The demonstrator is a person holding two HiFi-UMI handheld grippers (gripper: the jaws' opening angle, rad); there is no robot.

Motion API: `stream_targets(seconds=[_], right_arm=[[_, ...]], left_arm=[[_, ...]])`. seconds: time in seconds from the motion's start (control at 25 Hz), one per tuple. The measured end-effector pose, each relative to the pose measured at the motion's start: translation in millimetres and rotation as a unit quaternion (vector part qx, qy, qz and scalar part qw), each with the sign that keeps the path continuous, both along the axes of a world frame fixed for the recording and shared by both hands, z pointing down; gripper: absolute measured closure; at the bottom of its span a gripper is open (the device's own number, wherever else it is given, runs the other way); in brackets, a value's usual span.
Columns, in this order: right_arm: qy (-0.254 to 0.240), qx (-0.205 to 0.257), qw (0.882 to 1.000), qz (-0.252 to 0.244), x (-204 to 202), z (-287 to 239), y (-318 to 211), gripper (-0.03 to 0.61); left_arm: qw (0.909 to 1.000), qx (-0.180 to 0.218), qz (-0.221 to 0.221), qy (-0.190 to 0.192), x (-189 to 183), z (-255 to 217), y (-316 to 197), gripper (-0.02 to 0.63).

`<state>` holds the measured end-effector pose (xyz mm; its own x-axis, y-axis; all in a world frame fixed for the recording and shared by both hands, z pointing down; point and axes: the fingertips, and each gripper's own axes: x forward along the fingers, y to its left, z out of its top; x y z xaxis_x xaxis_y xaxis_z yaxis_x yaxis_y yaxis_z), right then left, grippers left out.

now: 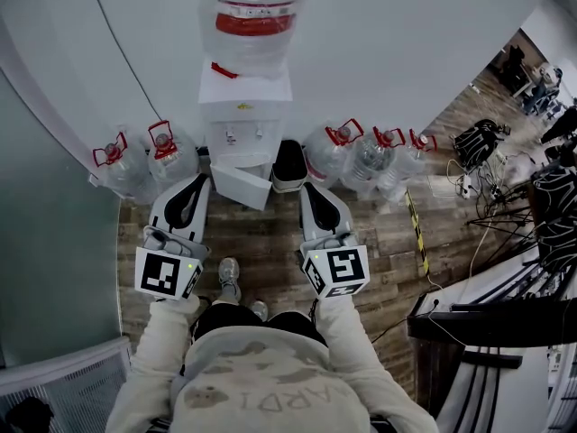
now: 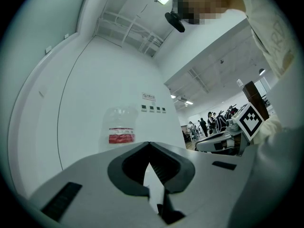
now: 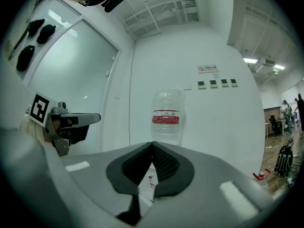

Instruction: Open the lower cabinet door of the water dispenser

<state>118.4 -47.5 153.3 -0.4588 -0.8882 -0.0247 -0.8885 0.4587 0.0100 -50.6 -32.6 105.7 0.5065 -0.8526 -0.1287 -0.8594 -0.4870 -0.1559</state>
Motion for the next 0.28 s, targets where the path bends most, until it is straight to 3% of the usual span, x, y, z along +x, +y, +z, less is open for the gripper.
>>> stream_targets(seconds=[0.28], right_arm=[[0.001,0.004,1.000,-0.003,-4.1,-5.3,5.4,0.571]], left_arm=[[1.0000,0.000,-0.004,0.006,-3.3,-4.2,6.1,0.614]])
